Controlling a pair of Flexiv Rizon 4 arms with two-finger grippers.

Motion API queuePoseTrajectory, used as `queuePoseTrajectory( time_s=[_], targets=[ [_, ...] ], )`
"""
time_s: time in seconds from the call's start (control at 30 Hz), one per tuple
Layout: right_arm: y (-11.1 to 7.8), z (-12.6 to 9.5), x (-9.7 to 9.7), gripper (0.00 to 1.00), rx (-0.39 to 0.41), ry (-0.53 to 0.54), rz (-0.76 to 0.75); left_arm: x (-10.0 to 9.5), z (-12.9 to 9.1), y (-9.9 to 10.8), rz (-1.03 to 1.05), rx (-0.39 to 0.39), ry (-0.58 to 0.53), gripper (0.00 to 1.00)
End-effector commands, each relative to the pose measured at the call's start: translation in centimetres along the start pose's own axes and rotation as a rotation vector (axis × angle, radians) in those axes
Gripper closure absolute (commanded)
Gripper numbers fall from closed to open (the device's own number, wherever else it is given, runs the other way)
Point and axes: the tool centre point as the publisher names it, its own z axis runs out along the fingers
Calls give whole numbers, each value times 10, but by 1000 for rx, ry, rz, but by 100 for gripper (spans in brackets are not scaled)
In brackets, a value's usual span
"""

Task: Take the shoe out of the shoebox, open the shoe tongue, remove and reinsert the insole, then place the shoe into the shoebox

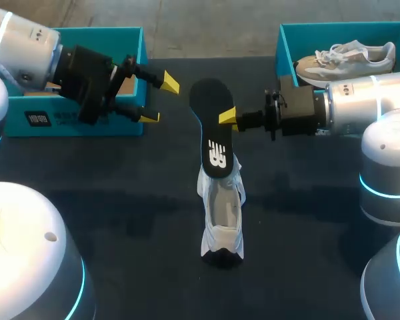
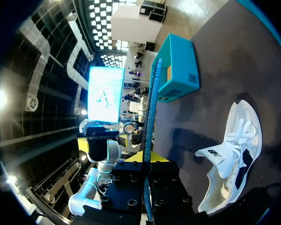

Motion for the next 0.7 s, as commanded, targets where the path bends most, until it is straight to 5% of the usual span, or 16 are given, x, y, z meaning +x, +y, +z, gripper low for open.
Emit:
queuePoseTrajectory(
  time_s=[0.03,0.6,0.7],
  targets=[
    [0,2,0,100,-1,-1,0,-17,-7,20,-31,37,83,0],
    [0,2,0,100,-1,-1,0,-35,-1,61,-169,174,436,0],
    [0,2,0,100,-1,-1,0,-44,3,66,-151,143,503,0]
  ],
)
